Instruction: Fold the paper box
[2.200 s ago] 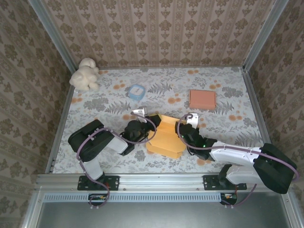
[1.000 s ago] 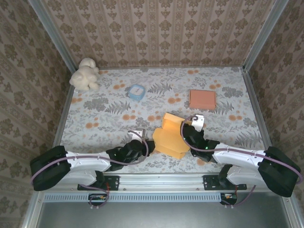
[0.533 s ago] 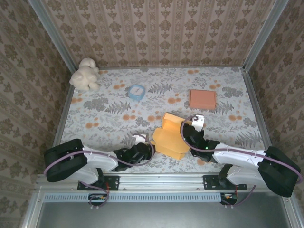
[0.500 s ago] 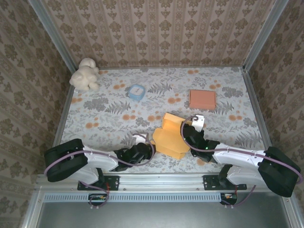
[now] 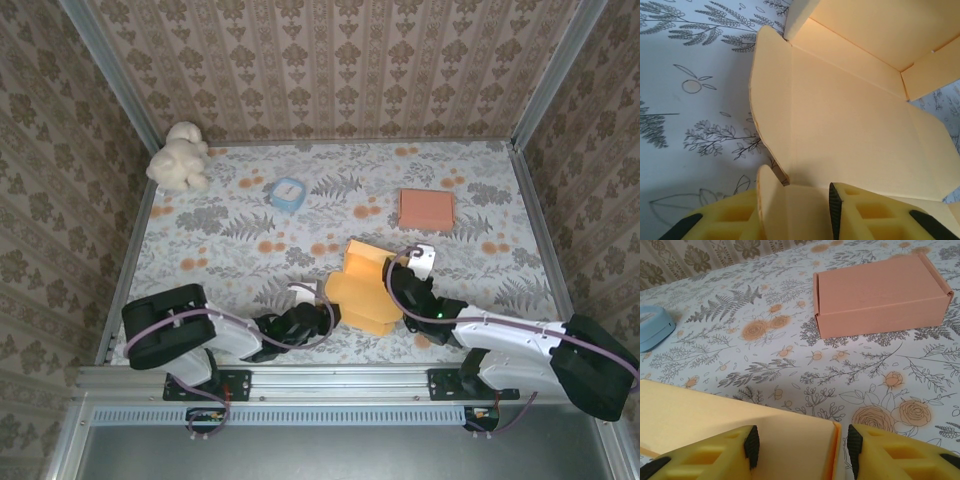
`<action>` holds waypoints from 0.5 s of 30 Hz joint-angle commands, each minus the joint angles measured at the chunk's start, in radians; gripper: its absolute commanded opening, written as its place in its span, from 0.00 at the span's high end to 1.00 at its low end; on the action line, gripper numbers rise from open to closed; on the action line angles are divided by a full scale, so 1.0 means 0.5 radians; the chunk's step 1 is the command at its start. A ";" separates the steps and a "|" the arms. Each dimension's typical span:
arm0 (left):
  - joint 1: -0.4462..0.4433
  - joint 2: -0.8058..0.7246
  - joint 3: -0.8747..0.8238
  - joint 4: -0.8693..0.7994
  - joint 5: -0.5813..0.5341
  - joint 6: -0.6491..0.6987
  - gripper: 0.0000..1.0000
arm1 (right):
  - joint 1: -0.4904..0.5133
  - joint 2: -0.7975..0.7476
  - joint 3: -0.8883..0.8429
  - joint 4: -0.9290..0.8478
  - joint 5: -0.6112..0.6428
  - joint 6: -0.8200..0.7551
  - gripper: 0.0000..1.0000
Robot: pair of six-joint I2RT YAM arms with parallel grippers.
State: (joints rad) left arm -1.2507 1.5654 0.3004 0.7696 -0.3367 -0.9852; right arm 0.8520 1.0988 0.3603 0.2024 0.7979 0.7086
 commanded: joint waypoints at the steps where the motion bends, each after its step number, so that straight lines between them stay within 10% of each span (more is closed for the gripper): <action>1: -0.017 0.130 0.019 0.283 0.046 -0.107 0.76 | 0.009 -0.034 -0.054 -0.078 0.007 0.022 0.47; 7: 0.006 0.154 0.040 0.282 0.051 -0.084 1.00 | 0.009 -0.103 -0.070 -0.068 -0.042 -0.024 0.45; 15: 0.071 -0.239 0.082 -0.311 -0.040 0.192 1.00 | -0.010 -0.489 0.056 -0.303 -0.215 -0.313 0.36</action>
State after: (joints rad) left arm -1.2266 1.5356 0.3061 0.7784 -0.3340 -0.9894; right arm 0.8516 0.9348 0.3397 0.1310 0.7429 0.6403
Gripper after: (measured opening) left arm 0.055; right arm 0.631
